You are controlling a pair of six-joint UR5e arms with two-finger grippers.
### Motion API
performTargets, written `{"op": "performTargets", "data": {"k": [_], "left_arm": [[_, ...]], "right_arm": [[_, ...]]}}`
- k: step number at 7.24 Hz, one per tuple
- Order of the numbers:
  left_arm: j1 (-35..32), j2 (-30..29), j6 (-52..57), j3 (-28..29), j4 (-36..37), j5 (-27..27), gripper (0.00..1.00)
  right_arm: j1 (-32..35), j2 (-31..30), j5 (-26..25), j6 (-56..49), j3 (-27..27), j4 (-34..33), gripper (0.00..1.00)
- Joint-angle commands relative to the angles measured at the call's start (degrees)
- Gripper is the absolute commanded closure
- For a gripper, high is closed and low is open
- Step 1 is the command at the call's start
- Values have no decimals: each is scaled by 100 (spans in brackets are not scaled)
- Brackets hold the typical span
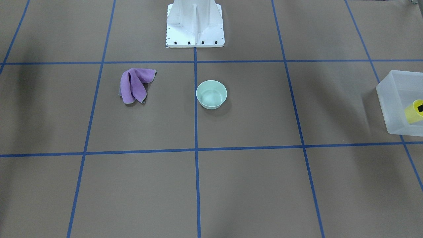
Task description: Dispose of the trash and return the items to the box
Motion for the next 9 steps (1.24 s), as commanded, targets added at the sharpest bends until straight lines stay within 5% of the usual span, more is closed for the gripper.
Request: {"op": "performTargets", "data": {"k": [1, 3, 5, 7, 9], "left_arm": [[-273, 0, -5, -706, 654, -62, 3], [-171, 157, -406, -2782, 2581, 470, 3], [1036, 106, -2558, -4125, 2918, 527, 3], [2382, -688, -4645, -4516, 2926, 605, 2], [4198, -1535, -6057, -4429, 2944, 1787, 3]], "right_arm": [[0, 12, 1, 0, -2, 0, 0], [0, 12, 1, 0, 6, 0, 0], [-18, 73, 9, 375, 41, 0, 0], [-219, 179, 9, 983, 173, 9, 0], [-412, 232, 9, 1169, 261, 9, 0]]}}
